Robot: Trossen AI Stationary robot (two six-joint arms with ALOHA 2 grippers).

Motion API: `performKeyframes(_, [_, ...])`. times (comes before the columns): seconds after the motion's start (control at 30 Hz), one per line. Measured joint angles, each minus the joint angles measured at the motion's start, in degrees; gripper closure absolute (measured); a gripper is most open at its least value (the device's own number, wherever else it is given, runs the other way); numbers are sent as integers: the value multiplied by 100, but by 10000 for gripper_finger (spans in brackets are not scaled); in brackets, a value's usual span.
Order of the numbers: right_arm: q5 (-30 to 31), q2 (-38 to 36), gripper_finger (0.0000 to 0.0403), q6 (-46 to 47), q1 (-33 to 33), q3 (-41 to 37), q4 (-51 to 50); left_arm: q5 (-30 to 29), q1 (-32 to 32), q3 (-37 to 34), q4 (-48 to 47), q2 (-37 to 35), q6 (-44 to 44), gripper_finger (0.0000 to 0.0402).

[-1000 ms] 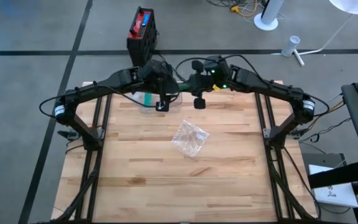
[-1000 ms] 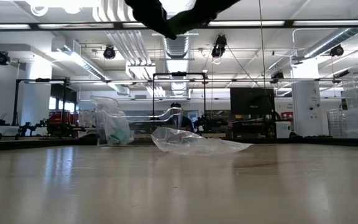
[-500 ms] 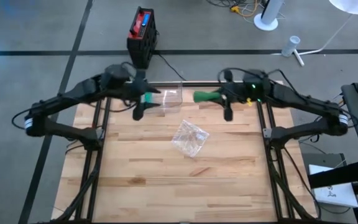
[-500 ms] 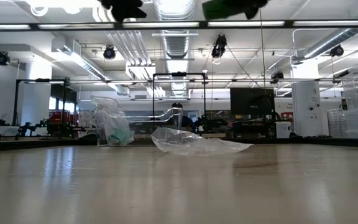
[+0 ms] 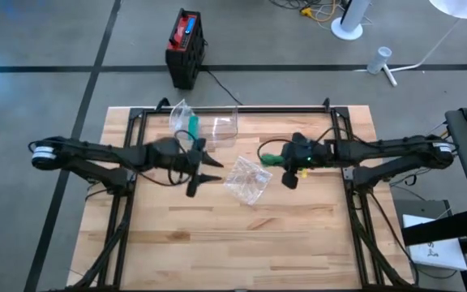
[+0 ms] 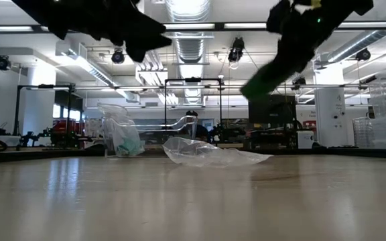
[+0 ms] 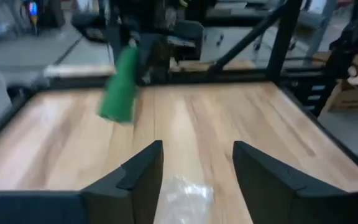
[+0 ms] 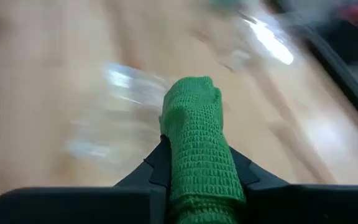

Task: Roll bandage
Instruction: Put the green bandage into the transparent zip bag

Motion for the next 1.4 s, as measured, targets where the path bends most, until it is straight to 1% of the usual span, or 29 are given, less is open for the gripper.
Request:
performKeyframes(0.1, [971, 352, 341, 511, 79, -4, -321, -292, -258, -14, 75, 390, -394, 228])
performKeyframes(0.17, [1306, 650, 341, 863, 75, -10, -444, -326, -408, -22, 143, 713, -593, 236])
performKeyframes(0.37, [1276, 1665, 341, 1215, -121, -10, -235, -331, -711, 54, 332, 1810, -1124, 260])
performKeyframes(0.5, [982, 2230, 341, 1259, -270, -9, 49, -438, -733, 192, 339, 2511, -1385, 277])
performKeyframes(0.57, [782, 2380, 341, 1208, -262, 60, 164, -476, -733, 235, 261, 2810, -1387, 284])
performKeyframes(0.63, [386, 2412, 341, 1161, -170, 198, 221, -582, -722, 301, -104, 3041, -1318, 287])
performKeyframes(0.7, [-93, 2410, 341, 1150, -19, 308, 368, -888, -714, 417, -751, 3099, -1118, 288])
performKeyframes(0.8, [-591, 2402, 341, 1158, 218, 423, 456, -1682, -694, 697, -2036, 3027, -694, 288])
performKeyframes(0.9, [-802, 2415, 342, 1216, 421, 525, 550, -2548, -692, 1009, -3238, 2843, -339, 288])
performKeyframes(0.97, [-907, 2455, 342, 1214, 560, 538, 714, -2974, -692, 1192, -3912, 2684, -186, 288])
performKeyframes(1.07, [-853, 2473, 342, 1206, 732, 532, 784, -3178, -692, 1413, -4798, 2409, -159, 288])
performKeyframes(1.13, [-413, 2444, 342, 1271, 796, 515, 645, -3176, -696, 1507, -5134, 2159, -326, 288])
performKeyframes(1.17, [-81, 2422, 342, 1343, 813, 499, 427, -3169, -706, 1540, -5104, 2031, -480, 288])
performKeyframes(1.2, [260, 2409, 342, 1420, 816, 482, 177, -3143, -719, 1546, -4865, 1904, -629, 288])
performKeyframes(1.27, [799, 2406, 342, 1466, 813, 473, -51, -2945, -767, 1441, -4053, 1688, -815, 288])
performKeyframes(1.3, [953, 2429, 342, 1387, 776, 467, -76, -2801, -791, 1362, -3535, 1626, -834, 288])
performKeyframes(1.37, [1025, 2574, 342, 1126, 690, 464, -29, -2594, -815, 1221, -2558, 1615, -822, 288])
performKeyframes(1.4, [1021, 2681, 342, 1007, 657, 459, 55, -2559, -819, 1155, -2328, 1632, -783, 288])
